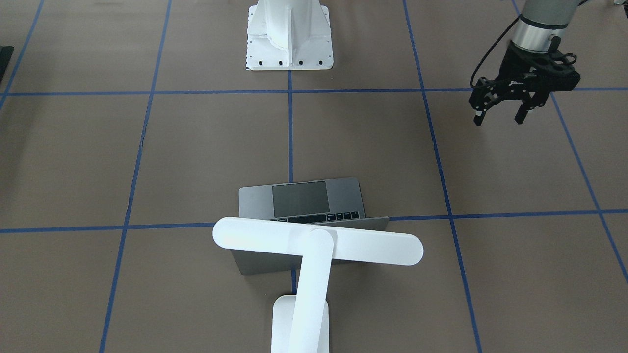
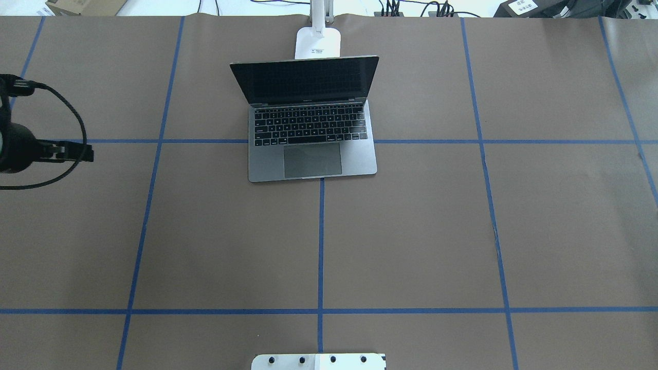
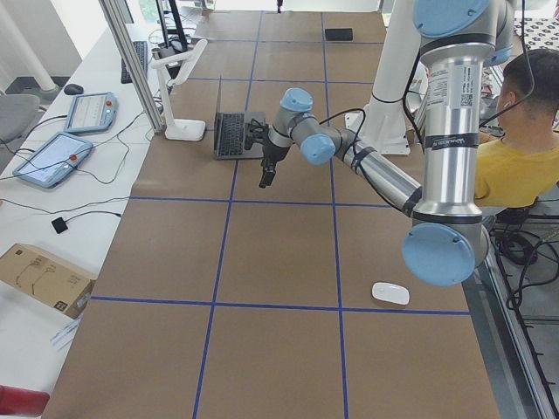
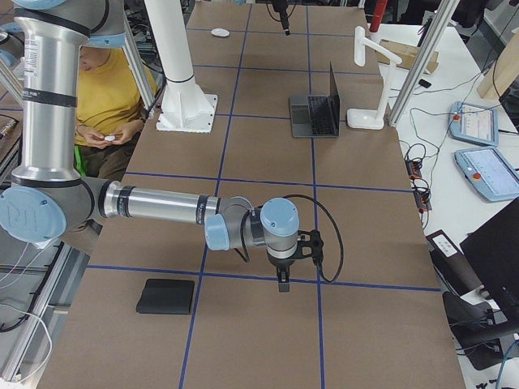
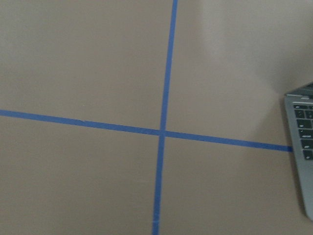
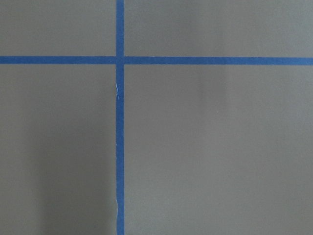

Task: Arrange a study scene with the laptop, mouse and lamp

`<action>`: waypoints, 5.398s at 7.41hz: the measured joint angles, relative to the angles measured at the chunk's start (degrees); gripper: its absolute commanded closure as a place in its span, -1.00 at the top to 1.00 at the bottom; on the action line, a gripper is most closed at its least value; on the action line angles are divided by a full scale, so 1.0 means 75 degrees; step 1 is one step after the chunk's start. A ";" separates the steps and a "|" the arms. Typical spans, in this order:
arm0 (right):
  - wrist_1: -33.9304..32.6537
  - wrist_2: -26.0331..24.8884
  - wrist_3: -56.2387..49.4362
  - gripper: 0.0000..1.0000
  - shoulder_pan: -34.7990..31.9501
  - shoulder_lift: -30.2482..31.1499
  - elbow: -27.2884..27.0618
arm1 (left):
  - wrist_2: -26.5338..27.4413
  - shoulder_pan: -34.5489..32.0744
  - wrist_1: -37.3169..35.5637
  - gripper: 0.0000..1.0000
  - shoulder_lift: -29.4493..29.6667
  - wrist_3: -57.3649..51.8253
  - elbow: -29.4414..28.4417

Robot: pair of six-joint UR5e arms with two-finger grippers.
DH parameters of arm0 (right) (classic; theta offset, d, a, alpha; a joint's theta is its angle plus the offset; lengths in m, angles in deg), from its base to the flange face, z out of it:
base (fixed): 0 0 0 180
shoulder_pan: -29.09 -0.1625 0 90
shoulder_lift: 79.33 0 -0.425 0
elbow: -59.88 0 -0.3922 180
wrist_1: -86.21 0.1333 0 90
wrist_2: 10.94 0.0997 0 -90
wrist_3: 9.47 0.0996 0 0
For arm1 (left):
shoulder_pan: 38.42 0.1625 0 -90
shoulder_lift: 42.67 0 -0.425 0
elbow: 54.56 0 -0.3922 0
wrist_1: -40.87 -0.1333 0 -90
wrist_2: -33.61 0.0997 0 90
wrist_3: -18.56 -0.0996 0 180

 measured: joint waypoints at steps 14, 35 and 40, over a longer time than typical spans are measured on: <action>0.0020 0.0965 -0.0959 1.00 -0.1516 0.0987 0.0469 | -0.3565 -0.5356 0.0034 1.00 -0.1038 -0.6926 -0.3467; -0.0074 0.0162 0.4837 1.00 -0.2720 0.1340 0.0312 | -0.3553 -0.5804 -0.2445 1.00 -0.1260 -0.8605 -0.3180; -0.0511 0.0125 0.8430 0.99 -0.1732 0.1684 0.0058 | -0.3555 -0.5838 -0.2445 1.00 -0.1268 -0.8605 -0.3148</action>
